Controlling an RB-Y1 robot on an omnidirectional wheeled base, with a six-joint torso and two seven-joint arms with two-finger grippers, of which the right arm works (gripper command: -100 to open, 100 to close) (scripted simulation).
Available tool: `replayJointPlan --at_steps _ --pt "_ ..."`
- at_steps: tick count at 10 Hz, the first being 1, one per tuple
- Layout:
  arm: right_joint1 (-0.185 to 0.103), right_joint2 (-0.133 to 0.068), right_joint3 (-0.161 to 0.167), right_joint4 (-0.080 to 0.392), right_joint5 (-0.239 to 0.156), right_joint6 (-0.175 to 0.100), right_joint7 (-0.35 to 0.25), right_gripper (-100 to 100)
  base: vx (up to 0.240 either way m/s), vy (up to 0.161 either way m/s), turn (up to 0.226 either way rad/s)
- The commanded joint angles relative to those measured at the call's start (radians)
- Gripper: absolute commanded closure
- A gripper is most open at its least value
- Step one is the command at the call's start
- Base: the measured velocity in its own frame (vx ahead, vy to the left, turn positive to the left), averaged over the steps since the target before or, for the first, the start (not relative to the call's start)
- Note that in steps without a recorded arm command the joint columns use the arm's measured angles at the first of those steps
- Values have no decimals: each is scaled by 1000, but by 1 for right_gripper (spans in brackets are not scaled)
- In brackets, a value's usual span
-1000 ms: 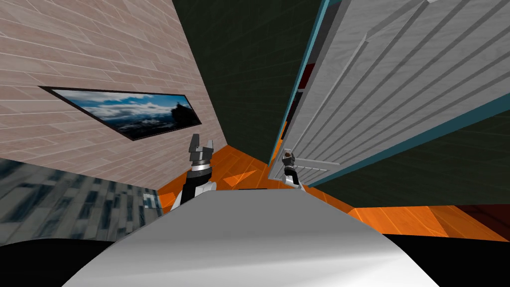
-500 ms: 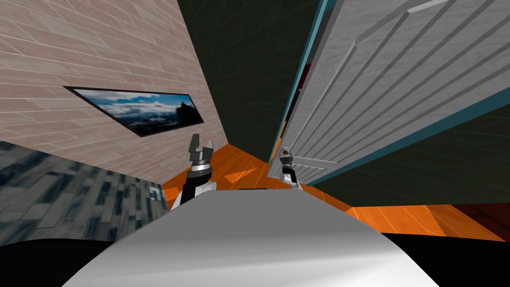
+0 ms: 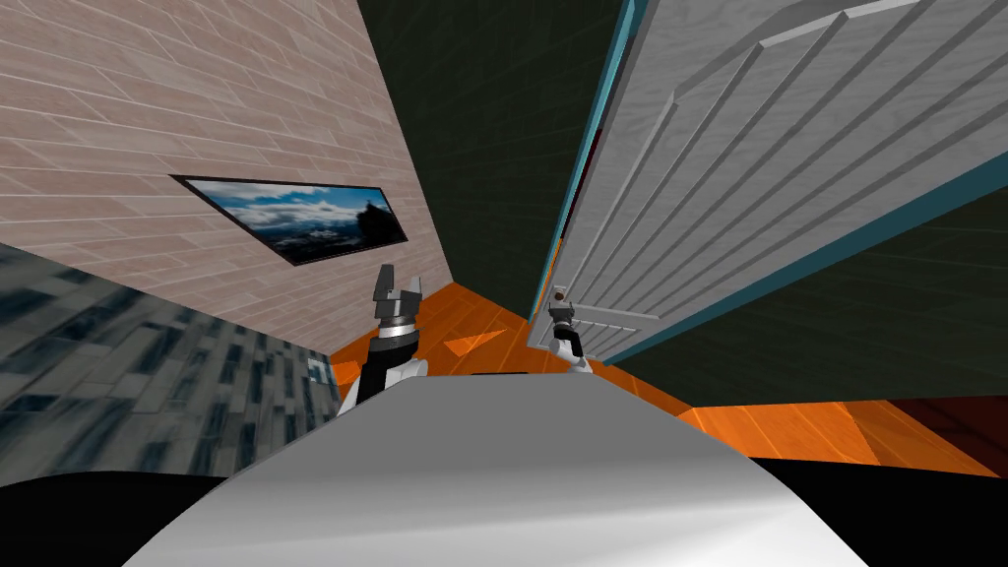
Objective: Pull the door open
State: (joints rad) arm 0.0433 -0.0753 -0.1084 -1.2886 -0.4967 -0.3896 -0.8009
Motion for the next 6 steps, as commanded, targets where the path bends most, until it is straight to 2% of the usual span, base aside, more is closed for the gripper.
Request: replayJointPlan --at_steps 1,6 --pt "-8 4 12 2 -33 10 -47 -100 -96 -42 44" --pt "-25 19 38 -6 -114 41 -150 -100 -90 -43 27"
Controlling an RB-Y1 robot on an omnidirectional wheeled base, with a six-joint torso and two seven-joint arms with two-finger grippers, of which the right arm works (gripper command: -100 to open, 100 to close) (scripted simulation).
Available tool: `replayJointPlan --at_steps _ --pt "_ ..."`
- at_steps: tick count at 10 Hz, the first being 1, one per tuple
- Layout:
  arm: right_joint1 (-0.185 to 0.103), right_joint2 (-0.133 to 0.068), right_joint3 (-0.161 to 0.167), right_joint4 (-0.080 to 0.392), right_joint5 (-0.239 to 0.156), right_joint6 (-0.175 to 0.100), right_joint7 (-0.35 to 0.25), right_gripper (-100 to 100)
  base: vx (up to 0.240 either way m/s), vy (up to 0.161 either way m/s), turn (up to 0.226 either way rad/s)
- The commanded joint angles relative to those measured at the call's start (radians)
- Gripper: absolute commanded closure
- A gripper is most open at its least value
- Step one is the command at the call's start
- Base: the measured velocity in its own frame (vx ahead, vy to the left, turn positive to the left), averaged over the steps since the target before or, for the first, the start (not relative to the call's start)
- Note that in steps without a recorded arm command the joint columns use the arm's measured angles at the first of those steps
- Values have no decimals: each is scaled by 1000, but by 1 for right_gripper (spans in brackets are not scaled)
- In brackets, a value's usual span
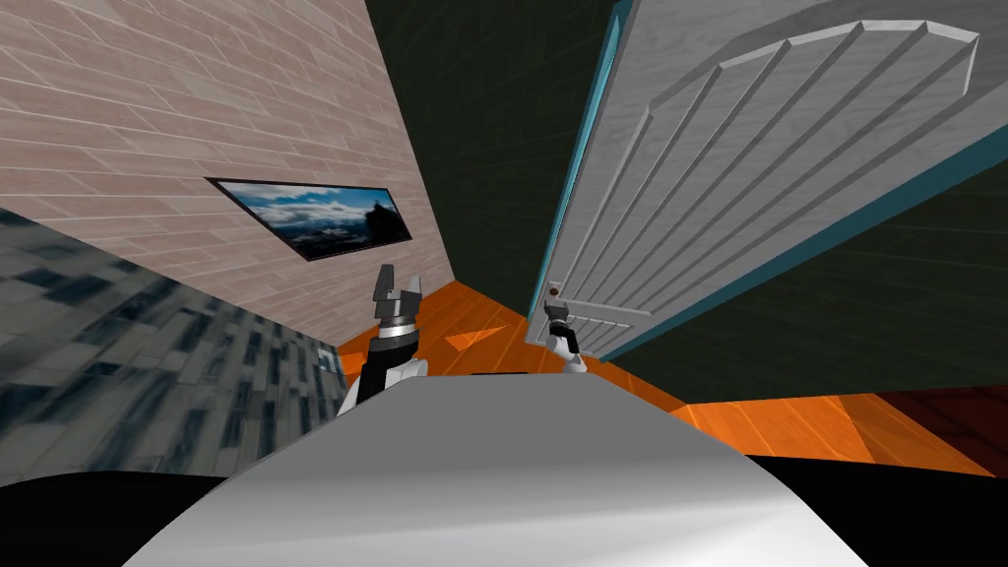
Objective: Pull the door open
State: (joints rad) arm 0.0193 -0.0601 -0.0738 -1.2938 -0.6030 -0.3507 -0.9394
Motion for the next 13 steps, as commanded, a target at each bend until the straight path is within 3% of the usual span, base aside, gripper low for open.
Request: replayJointPlan --at_steps 1,3,6,7,9,10,11,12,13 --pt "-5 8 10 -3 -29 10 -38 -100 -81 -53 29" --pt "-8 9 10 -3 -33 12 -41 -100 -56 -39 18" --pt "7 -82 -28 21 -67 3 -110 -100 150 44 196" --pt "9 -97 -34 25 -72 1 -121 -100 183 26 118" --pt "17 -147 -55 39 -90 -6 -158 -100 165 -5 153" --pt "20 -163 -62 44 -96 -8 -170 -100 155 -18 107" --pt "25 -160 -55 35 -93 -5 -166 -100 67 -11 12" --pt "25 -160 -55 35 -93 -5 -166 100 -8 -3 -25" --pt "25 -160 -55 35 -93 -5 -166 100 -26 -8 -15"
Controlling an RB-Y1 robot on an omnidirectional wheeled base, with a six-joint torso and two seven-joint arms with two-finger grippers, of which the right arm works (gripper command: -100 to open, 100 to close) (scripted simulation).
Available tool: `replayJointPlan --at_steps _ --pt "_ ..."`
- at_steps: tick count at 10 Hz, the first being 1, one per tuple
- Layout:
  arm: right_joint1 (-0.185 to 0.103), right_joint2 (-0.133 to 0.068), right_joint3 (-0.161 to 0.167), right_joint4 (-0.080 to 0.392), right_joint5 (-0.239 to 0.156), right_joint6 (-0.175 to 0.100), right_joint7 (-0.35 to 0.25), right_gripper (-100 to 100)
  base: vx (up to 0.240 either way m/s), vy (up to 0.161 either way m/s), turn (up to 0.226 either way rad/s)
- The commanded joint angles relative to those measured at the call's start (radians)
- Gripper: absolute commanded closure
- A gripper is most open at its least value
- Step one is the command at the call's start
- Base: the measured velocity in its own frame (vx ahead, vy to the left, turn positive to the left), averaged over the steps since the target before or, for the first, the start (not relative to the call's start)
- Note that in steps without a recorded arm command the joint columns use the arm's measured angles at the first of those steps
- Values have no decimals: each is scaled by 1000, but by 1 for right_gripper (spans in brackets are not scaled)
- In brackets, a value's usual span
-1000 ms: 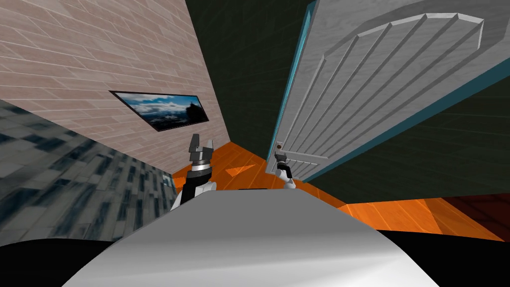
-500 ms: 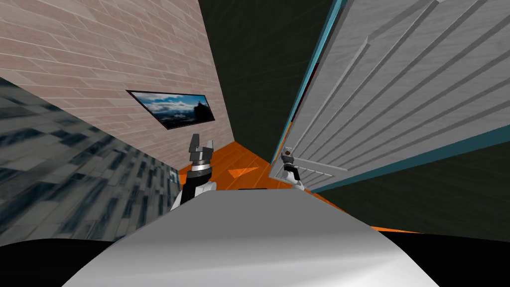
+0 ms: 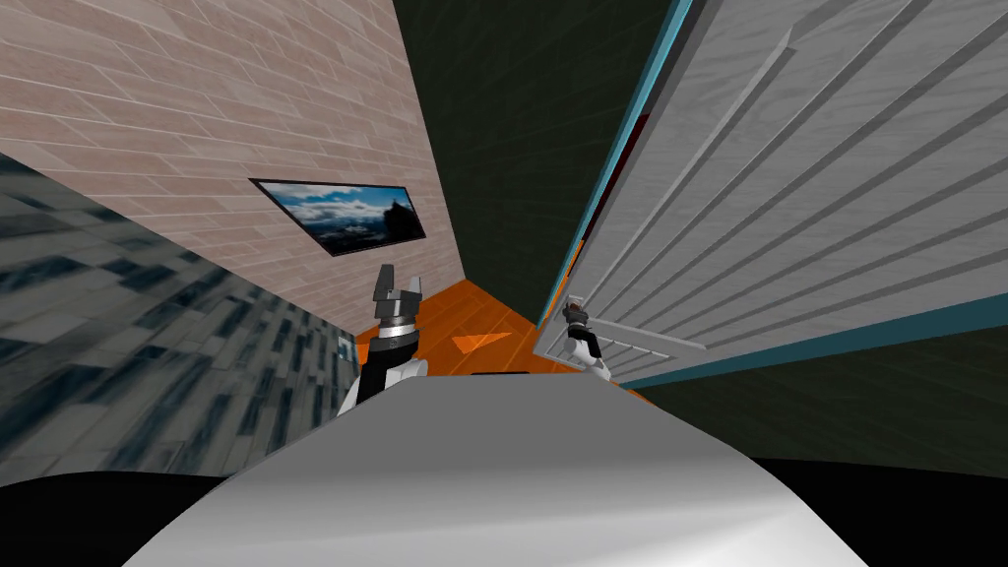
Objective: Pull the door open
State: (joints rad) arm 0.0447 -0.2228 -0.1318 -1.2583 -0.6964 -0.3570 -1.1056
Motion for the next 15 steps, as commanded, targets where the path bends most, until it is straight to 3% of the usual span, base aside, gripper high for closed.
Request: replayJointPlan --at_steps 1,4,5,14,15 --pt "0 3 3 0 0 1 1 100 -22 -2 19" --pt "0 3 3 0 0 1 1 100 -4 0 1" --pt "36 -18 19 -27 -2 -2 -24 100 -79 -35 185" --pt "218 -123 112 -178 -12 -28 -153 100 -187 -50 172" --pt "204 -116 107 -166 -11 -26 -143 100 -123 -8 41"
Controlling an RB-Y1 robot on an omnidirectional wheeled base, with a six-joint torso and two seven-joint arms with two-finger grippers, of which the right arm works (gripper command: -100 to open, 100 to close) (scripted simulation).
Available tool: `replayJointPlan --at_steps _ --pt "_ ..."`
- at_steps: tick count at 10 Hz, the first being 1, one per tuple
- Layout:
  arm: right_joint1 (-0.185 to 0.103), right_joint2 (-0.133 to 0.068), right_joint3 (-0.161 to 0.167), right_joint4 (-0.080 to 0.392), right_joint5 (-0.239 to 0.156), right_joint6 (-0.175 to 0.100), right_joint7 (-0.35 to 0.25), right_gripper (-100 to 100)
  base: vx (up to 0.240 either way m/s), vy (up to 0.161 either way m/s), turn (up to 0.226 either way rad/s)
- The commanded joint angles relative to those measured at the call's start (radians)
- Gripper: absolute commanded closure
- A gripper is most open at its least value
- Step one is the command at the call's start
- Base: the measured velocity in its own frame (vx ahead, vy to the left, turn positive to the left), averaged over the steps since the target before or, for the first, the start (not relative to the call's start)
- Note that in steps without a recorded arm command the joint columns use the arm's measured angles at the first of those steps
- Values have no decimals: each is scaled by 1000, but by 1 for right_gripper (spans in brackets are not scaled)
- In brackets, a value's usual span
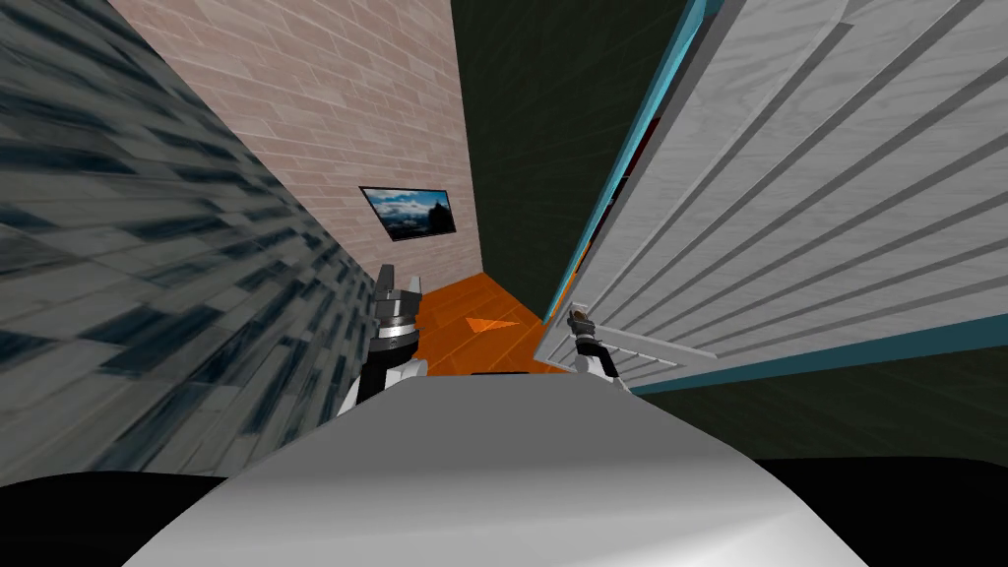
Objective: Pull the door open
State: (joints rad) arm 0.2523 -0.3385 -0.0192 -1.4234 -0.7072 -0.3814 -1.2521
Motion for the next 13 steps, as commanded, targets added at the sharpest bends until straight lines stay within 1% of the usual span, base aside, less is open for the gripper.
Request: replayJointPlan --at_steps 1,3,6,13 --pt "18 1 22 -24 8 -2 0 100 46 -26 149" --pt "36 2 43 -47 16 -3 1 100 52 -57 154" --pt "63 4 76 -83 28 -6 1 100 -8 -13 85" --pt "103 7 124 -138 46 -11 3 100 -82 -32 17"
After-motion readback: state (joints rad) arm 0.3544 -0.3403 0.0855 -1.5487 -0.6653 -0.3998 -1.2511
